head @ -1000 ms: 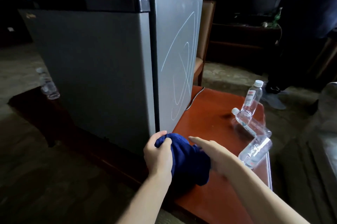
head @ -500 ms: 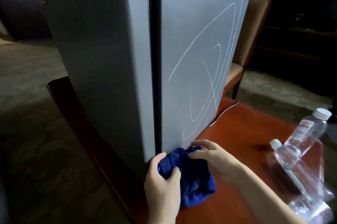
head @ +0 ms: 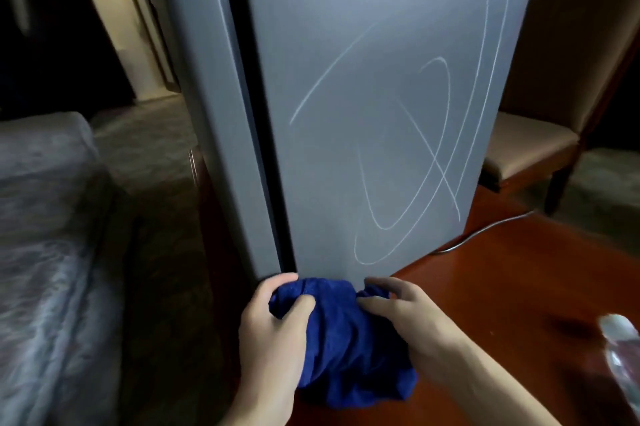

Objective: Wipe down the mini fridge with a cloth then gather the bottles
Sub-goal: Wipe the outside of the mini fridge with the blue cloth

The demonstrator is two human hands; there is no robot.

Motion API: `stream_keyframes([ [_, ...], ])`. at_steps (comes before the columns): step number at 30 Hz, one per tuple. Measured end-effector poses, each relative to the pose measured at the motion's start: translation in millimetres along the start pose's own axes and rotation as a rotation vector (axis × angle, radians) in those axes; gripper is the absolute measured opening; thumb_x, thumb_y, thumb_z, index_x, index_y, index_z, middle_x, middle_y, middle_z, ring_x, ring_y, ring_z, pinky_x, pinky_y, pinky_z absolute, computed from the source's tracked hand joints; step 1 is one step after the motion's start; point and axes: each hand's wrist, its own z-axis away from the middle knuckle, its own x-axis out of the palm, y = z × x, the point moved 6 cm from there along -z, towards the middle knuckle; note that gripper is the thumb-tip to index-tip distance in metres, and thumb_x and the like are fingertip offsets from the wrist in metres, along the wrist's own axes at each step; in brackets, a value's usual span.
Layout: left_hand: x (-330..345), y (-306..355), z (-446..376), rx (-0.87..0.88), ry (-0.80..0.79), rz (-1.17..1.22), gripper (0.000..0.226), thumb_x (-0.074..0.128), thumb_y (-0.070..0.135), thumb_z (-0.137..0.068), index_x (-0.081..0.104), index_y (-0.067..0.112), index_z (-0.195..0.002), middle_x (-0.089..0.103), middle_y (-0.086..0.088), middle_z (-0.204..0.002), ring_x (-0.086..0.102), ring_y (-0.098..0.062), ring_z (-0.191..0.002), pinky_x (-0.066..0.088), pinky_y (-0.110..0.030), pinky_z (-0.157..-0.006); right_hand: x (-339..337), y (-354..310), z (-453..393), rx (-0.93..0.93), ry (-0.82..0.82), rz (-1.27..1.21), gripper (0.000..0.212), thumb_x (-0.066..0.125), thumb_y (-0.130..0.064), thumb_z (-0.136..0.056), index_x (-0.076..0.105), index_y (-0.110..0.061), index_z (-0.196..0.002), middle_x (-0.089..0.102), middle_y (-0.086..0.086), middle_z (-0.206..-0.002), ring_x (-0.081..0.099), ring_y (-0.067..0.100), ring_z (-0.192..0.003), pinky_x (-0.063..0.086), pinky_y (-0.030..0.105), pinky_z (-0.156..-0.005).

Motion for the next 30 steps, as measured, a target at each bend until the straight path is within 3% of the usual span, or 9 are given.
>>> stream_keyframes([
  [3, 0.5, 8.7, -2.7, 0.043, 0.052, 0.012, 0.024, 0.075, 0.008, -0.076, 0.067, 0.027, -0.087, 0.071, 0.001, -0.086, 0.068, -0.017, -0.086, 0.055, -0.037, -0.080, -3.1, -31.4, -3.4, -0.137, 0.063, -0.008, 0.027, 0.074, -0.006, -0.080, 0.062, -0.010, -0.104, 0.070, 0.010, -0.092, 0.069, 0.022, -0.087, 0.058, 0.035, -0.081],
  [7, 0.9, 12.4, -0.5, 0.173, 0.157, -0.056, 0.032, 0.080, 0.015, -0.074, 0.054, 0.029, -0.087, 0.067, -0.002, -0.081, 0.066, -0.016, -0.073, 0.053, -0.035, -0.069, 8.9, -37.2, -13.8, -0.215, 0.130, -0.051, 0.040, 0.076, -0.018, -0.078, 0.045, -0.017, -0.102, 0.065, 0.013, -0.095, 0.070, 0.026, -0.085, 0.059, 0.050, -0.076],
  [12, -2.2, 27.2, 4.5, 0.323, 0.216, -0.108, 0.032, 0.080, 0.017, -0.075, 0.052, 0.029, -0.085, 0.068, 0.002, -0.073, 0.065, -0.008, -0.066, 0.050, -0.026, -0.063, 22.6, -50.7, -7.1, -0.327, 0.110, 0.001, 0.034, 0.064, 0.000, -0.083, 0.043, -0.021, -0.100, 0.058, 0.010, -0.082, 0.065, 0.025, -0.070, 0.057, 0.042, -0.063],
  [14, -3.8, 51.7, 3.1, 0.416, 0.237, -0.122, 0.030, 0.078, 0.018, -0.077, 0.052, 0.031, -0.084, 0.067, 0.004, -0.073, 0.063, -0.004, -0.067, 0.045, -0.015, -0.060, 25.8, -76.6, -3.0, -0.425, 0.123, 0.035, 0.033, 0.066, -0.002, -0.082, 0.047, -0.022, -0.099, 0.059, 0.018, -0.085, 0.064, 0.030, -0.072, 0.056, 0.051, -0.067],
  [18, -9.8, 113.7, 1.9, 0.557, 0.269, -0.058, 0.024, 0.075, 0.017, -0.078, 0.056, 0.028, -0.088, 0.064, 0.009, -0.071, 0.061, -0.001, -0.065, 0.043, -0.010, -0.058, 30.9, -137.8, 11.5, -0.612, 0.155, 0.002, 0.028, 0.072, -0.010, -0.079, 0.053, -0.021, -0.097, 0.067, 0.021, -0.094, 0.068, 0.036, -0.086, 0.056, 0.055, -0.076],
  [22, -15.7, 175.1, -3.0, 0.645, 0.276, 0.040, 0.023, 0.074, 0.021, -0.077, 0.056, 0.031, -0.086, 0.062, 0.010, -0.071, 0.059, -0.001, -0.065, 0.048, -0.017, -0.065, 37.3, -198.5, 32.1, -0.726, 0.158, -0.082, 0.030, 0.075, -0.016, -0.075, 0.052, -0.019, -0.094, 0.067, 0.021, -0.098, 0.068, 0.038, -0.092, 0.055, 0.056, -0.080],
  [26, -16.9, 227.4, -13.5, 0.640, 0.255, 0.181, 0.025, 0.073, 0.026, -0.072, 0.053, 0.037, -0.082, 0.061, 0.007, -0.076, 0.061, -0.014, -0.070, 0.056, -0.041, -0.076, 45.1, -261.5, 54.9, -0.798, 0.140, -0.146, 0.035, 0.074, -0.020, -0.061, 0.053, -0.012, -0.087, 0.066, 0.027, -0.095, 0.067, 0.042, -0.093, 0.053, 0.063, -0.075],
  [28, -18.7, 252.7, -13.0, 0.661, 0.269, 0.209, 0.024, 0.072, 0.025, -0.073, 0.054, 0.036, -0.084, 0.061, 0.007, -0.078, 0.061, -0.014, -0.072, 0.056, -0.039, -0.075, 48.7, -288.6, 65.1, -0.860, 0.099, -0.144, 0.024, 0.072, -0.015, -0.064, 0.050, -0.014, -0.074, 0.059, 0.020, -0.082, 0.065, 0.033, -0.079, 0.049, 0.069, -0.073],
  [30, -19.1, 272.6, -10.7, 0.684, 0.277, 0.219, 0.023, 0.072, 0.023, -0.075, 0.055, 0.033, -0.087, 0.060, 0.008, -0.081, 0.061, -0.011, -0.072, 0.056, -0.033, -0.071, 49.6, -306.7, 69.6, -0.903, 0.081, -0.150, 0.023, 0.071, -0.010, -0.069, 0.049, -0.014, -0.074, 0.054, 0.016, -0.081, 0.057, 0.027, -0.075, 0.048, 0.068, -0.075],
])
